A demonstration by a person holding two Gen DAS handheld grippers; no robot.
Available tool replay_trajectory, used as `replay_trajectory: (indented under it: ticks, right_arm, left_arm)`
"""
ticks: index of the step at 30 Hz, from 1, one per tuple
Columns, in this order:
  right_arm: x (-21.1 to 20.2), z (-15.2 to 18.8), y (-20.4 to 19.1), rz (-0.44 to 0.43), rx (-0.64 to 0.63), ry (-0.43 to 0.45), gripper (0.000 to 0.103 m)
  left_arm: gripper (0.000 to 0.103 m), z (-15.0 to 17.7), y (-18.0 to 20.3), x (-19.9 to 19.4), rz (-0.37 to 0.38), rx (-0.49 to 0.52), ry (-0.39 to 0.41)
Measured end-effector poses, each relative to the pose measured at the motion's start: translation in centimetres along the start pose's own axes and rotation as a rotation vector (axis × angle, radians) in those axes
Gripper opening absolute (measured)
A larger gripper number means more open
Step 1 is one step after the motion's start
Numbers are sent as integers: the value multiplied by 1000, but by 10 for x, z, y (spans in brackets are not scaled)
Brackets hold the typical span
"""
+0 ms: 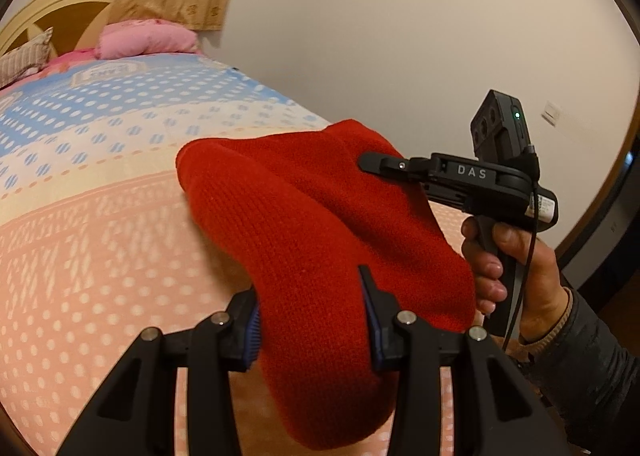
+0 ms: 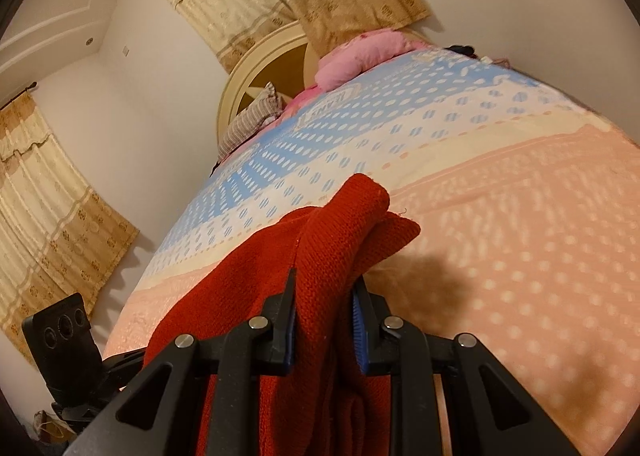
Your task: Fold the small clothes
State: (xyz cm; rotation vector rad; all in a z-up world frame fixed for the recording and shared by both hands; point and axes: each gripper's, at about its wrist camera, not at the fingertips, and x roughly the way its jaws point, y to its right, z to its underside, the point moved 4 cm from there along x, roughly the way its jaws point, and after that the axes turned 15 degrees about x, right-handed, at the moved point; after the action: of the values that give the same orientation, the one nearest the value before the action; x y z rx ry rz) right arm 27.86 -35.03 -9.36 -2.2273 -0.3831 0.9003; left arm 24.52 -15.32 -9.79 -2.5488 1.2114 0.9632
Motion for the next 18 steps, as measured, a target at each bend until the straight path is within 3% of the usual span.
replay_trajectory:
  ticks: [18]
  right_arm:
    - [-115, 2, 41, 41, 49, 144, 22]
  left_arm:
    - [42, -20, 89, 20, 71, 148, -7]
